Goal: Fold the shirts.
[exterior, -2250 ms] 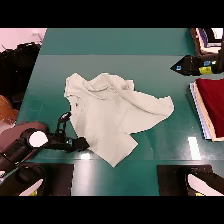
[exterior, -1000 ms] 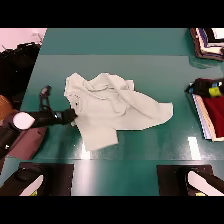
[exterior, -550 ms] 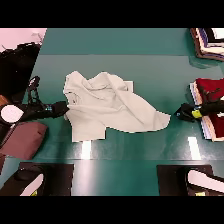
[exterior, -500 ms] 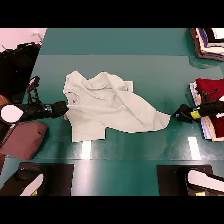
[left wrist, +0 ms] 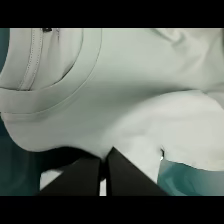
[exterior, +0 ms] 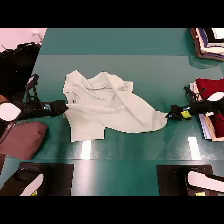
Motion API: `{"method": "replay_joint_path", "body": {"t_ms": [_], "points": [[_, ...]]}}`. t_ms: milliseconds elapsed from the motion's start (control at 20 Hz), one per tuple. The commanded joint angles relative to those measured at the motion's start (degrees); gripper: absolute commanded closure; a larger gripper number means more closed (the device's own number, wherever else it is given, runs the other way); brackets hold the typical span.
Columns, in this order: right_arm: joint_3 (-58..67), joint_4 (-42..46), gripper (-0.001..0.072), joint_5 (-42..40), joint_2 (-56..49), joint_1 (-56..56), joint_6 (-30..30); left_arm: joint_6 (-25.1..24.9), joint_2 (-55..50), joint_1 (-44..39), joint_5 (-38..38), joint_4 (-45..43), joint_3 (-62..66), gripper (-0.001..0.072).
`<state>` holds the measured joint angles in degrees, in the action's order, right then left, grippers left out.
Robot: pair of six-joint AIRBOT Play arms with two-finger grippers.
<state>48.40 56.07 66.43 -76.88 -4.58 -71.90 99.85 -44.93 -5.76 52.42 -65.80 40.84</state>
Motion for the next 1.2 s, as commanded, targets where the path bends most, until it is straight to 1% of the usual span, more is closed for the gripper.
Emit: {"method": "replay_joint_path", "body": {"t_ms": [0,100,250,400,550,700,800,950,1100,1150], "points": [[6.1,-1.0,0.0692,-0.4,6.3,1.1,0.4,-2.8,0.0,0.0,6.6,-1.2,7.9,0.0686],[13.5,-1.1,0.0692,-0.5,12.3,0.3,0.4,-4.2,0.7,0.0,9.3,-1.9,17.8,0.0685],[27.6,-1.0,0.0693,-1.5,20.9,-1.6,0.3,-6.0,1.9,0.0,9.7,-2.0,36.0,0.0685],[40.2,-1.0,0.0693,-4.2,27.8,-4.4,0.3,-7.5,1.9,0.0,10.1,-2.4,56.1,0.0685],[48.0,-0.9,0.0693,-6.6,33.5,-8.7,0.3,-7.5,1.9,0.0,9.7,-4.2,72.3,0.0685],[54.4,-0.9,0.0693,-6.0,36.8,-15.5,0.3,-7.5,1.9,0.0,7.0,-4.8,83.5,0.0686],[58.2,-0.9,0.0693,-4.3,37.3,-20.9,-0.3,-8.2,1.9,0.0,5.5,-4.8,86.6,0.0686],[62.7,-1.0,0.0693,0.2,35.6,-27.1,-2.8,-8.6,1.8,0.0,5.7,-7.3,85.2,0.0686],[64.4,-1.1,0.0694,6.1,30.8,-26.3,-6.1,-8.3,1.7,0.0,8.3,-13.5,76.3,0.0686],[64.4,-1.0,0.0693,8.7,28.7,-24.9,-6.3,-8.3,1.1,0.0,9.7,-14.2,72.3,0.0686]]}}
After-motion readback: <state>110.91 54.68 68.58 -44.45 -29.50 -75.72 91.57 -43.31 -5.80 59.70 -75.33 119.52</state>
